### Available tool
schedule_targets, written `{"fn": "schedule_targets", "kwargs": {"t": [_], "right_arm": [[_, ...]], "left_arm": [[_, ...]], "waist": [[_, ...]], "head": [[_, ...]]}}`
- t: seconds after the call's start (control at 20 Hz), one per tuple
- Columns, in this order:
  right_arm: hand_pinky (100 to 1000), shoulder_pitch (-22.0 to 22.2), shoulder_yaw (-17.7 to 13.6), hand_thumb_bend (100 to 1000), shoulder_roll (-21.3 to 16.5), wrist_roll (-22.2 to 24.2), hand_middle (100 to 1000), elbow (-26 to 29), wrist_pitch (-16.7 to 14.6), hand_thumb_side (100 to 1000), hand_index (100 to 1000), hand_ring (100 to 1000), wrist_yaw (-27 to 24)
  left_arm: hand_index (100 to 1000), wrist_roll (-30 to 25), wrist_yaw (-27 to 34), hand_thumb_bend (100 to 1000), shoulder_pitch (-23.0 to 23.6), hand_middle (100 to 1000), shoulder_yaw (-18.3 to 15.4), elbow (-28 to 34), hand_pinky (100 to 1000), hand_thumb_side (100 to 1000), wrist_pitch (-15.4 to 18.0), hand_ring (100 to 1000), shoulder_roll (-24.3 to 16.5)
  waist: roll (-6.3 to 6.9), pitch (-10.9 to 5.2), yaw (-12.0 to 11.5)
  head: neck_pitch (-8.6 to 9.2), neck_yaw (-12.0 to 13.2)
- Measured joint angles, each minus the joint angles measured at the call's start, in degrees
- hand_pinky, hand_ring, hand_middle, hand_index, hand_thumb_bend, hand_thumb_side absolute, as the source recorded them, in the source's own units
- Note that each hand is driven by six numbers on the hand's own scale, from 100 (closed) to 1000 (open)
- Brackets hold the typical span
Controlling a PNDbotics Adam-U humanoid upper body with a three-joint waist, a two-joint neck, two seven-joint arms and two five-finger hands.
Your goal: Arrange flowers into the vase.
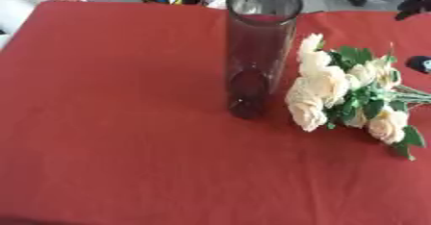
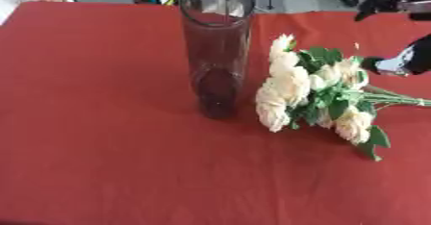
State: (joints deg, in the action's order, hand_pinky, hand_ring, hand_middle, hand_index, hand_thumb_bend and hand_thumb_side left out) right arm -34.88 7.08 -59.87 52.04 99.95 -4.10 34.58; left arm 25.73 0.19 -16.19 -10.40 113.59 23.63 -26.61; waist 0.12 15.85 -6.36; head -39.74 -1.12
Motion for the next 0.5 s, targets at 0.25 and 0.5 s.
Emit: {"fn": "schedule_targets", "kwargs": {"t": [0.25, 0.5], "right_arm": [[964, 1.94, -0.04, 308, -0.44, 0.01, 988, -1.65, 0.24, 614, 1000, 996, 2.25], [951, 3.2, -0.68, 323, -0.44, 0.08, 1000, -2.99, 0.5, 602, 1000, 950, 2.82]], "left_arm": [[980, 0.02, -0.07, 100, -0.01, 888, 0.0, 0.0, 729, 1000, 0.02, 878, 0.0], [979, 0.02, -0.23, 100, -0.02, 888, 0.0, 0.0, 729, 1000, 0.02, 878, 0.0]], "waist": [[0.2, 0.14, -0.06], [0.57, 0.24, -0.3]], "head": [[0.06, -0.63], [1.14, -4.1]]}}
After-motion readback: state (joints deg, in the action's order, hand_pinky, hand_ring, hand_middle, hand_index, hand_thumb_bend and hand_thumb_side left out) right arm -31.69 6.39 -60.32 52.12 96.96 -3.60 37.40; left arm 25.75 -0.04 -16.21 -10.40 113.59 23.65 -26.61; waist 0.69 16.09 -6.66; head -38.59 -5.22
